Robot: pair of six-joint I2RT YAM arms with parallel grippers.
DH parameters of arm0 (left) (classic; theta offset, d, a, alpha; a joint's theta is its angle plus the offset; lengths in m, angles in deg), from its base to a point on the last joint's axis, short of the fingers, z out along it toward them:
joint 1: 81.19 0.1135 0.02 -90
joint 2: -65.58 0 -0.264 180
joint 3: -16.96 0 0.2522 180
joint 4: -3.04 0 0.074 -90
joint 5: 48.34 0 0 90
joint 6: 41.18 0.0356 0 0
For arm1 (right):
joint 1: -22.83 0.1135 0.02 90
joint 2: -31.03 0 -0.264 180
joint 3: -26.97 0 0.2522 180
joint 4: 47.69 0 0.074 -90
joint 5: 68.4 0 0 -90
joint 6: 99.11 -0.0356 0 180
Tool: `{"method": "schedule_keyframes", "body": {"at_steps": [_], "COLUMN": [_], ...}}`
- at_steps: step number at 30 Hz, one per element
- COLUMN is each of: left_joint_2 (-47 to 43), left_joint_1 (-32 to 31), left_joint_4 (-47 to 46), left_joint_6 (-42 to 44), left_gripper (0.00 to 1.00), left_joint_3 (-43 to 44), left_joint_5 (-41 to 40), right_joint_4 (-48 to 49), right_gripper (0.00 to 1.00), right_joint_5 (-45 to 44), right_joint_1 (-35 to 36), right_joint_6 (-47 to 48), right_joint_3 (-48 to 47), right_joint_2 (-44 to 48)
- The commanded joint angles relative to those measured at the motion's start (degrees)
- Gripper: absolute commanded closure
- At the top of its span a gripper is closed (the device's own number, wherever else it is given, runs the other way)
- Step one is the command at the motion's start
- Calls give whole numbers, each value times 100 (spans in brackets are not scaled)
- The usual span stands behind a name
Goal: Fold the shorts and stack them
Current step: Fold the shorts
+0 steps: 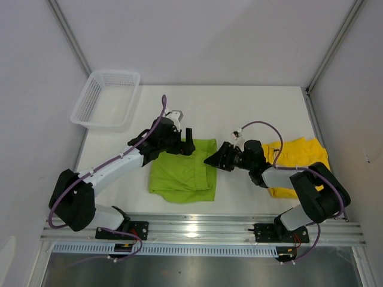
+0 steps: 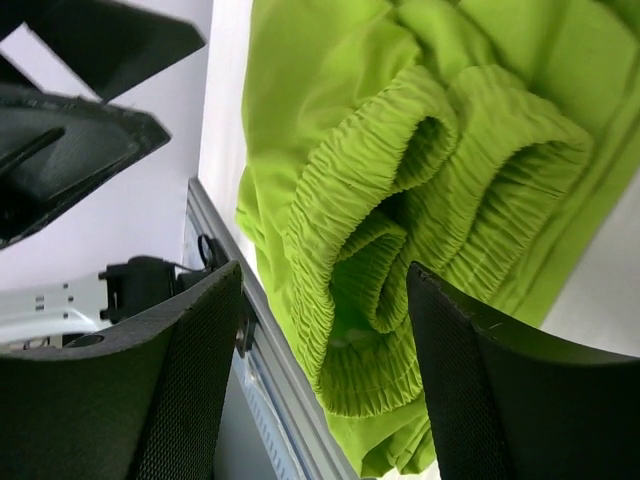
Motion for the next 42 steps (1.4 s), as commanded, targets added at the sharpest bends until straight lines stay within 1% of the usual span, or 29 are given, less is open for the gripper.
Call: {"method": "schedule_keyframes", "body": {"at_steps": [1, 5, 9, 13, 16, 19, 21, 24, 25, 27, 28, 29, 30, 31, 33, 34, 36, 38, 41, 42], "left_joint_2": [163, 234, 260, 392, 453, 524, 620, 726, 778, 805, 849, 875, 901, 963, 1024, 1068, 1183, 1288, 1350, 1359], "left_joint_1": [55, 64, 116, 160, 196, 266, 310, 319, 319, 319, 319, 319, 319, 319, 319, 319, 319, 319, 319, 319], "left_joint_4": [-202, -299, -404, -527, -615, -738, -799, -940, -975, -984, -967, -958, -949, -941, -958, -1010, -1072, -1142, -1283, -1344], "left_joint_6": [66, 57, 49, 40, 31, 22, 13, -4, -13, -13, 4, 5, 5, 13, 13, 5, -4, -39, -74, -92], "left_gripper": [2, 2, 2, 2, 3, 3, 3, 3, 3, 4, 4, 4, 4, 4, 4, 4, 4, 4, 5, 5], "left_joint_3": [83, -58, -155, -260, -304, -401, -454, -497, -489, -454, -445, -436, -375, -348, -304, -296, -269, -295, -348, -366], "left_joint_5": [283, 292, 327, 406, 450, 555, 600, 723, 740, 714, 679, 618, 600, 591, 591, 582, 556, 573, 547, 512], "right_joint_4": [1013, 1048, 1329, 1969, 2269, 2175, 2025, 1814, 1639, 1358, 1008, 735, 402, -89, -444, -794, -1190, -1333, -1360, -1316], "right_gripper": [31, 31, 33, 33, 32, 32, 37, 52, 62, 67, 75, 80, 85, 93, 98, 100, 100, 100, 100, 100], "right_joint_5": [450, 477, 450, 608, 687, 670, 539, 302, 101, -199, -400, -1011, -1365, -1987, -2579, -3017, -3336, -3461, -3303, -3303], "right_joint_1": [78, 209, 332, 526, 701, 912, 1000, 1141, 1193, 1246, 1290, 1439, 1536, 1641, 1974, 2054, 2169, 2170, 2187, 2205], "right_joint_6": [109, 327, 346, 267, 337, 600, 758, 926, 961, 1014, 1049, 1093, 1119, 1145, 1067, 1006, 734, 514, 75, -214], "right_joint_3": [-11, -256, -309, -468, -512, -591, -644, -688, -679, -635, -600, -548, -547, -547, -486, -486, -495, -459, -337, -232], "right_joint_2": [-289, -789, -1133, -1563, -1748, -1819, -1845, -1854, -1785, -1627, -1513, -1189, -1038, -750, -484, -370, -158, -97, -105, -157]}}
